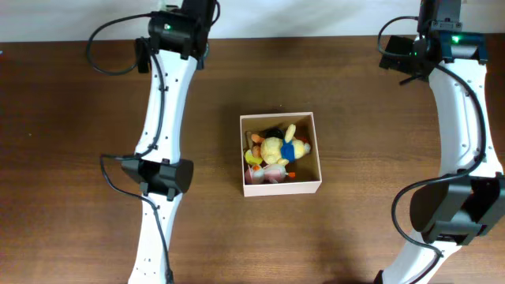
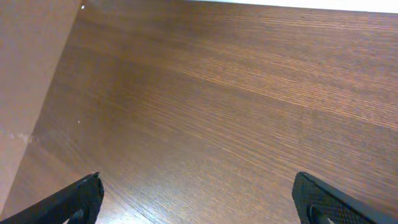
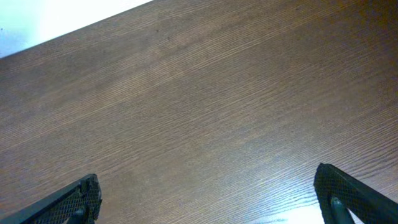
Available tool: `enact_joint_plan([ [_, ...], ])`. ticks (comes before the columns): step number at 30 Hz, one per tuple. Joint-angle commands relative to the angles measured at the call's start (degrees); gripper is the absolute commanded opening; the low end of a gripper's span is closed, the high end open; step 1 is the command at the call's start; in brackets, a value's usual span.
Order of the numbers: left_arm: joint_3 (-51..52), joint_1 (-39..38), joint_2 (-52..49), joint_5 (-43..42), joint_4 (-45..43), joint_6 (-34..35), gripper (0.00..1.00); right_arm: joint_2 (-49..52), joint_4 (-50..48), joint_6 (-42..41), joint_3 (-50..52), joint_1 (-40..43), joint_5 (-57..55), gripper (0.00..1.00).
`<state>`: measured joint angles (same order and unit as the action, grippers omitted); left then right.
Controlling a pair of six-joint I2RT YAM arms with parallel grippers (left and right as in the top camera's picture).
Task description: Pack container
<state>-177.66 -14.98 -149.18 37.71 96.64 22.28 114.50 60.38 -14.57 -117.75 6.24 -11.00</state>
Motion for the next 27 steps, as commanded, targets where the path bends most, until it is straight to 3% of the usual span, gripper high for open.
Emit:
enact_joint_plan([
  [1,-0.8,1.4,2.8,0.9,0.0,6.1,0.99,0.2,0.0,0.2,-0.6,0.2,0.1,0.99],
  [6,-0.8,5.2,8.3,-5.2,0.1,8.4,0.99,0.2,0.0,0.2,-0.6,0.2,0.1,0.99],
  [13,-0.8,10.3,24.5,-5.6,0.0,7.3,0.99,0.2,0.0,0.2,-0.6,0.2,0.1,0.99],
  [19,0.0,13.4,31.7,-6.5,0.0,6.6,0.99,0.2,0.0,0.2,-0.6,0.2,0.1,0.99],
  [23,8.8,15.6,37.5,-7.2,-2.1,11.8,0.99,0.2,0.0,0.2,-0.6,0.2,0.1,0.99],
  [27,27.7,16.4,46.0,-8.2,-16.0,11.8,0.99,0.2,0.0,0.2,-0.6,0.2,0.1,0.99],
])
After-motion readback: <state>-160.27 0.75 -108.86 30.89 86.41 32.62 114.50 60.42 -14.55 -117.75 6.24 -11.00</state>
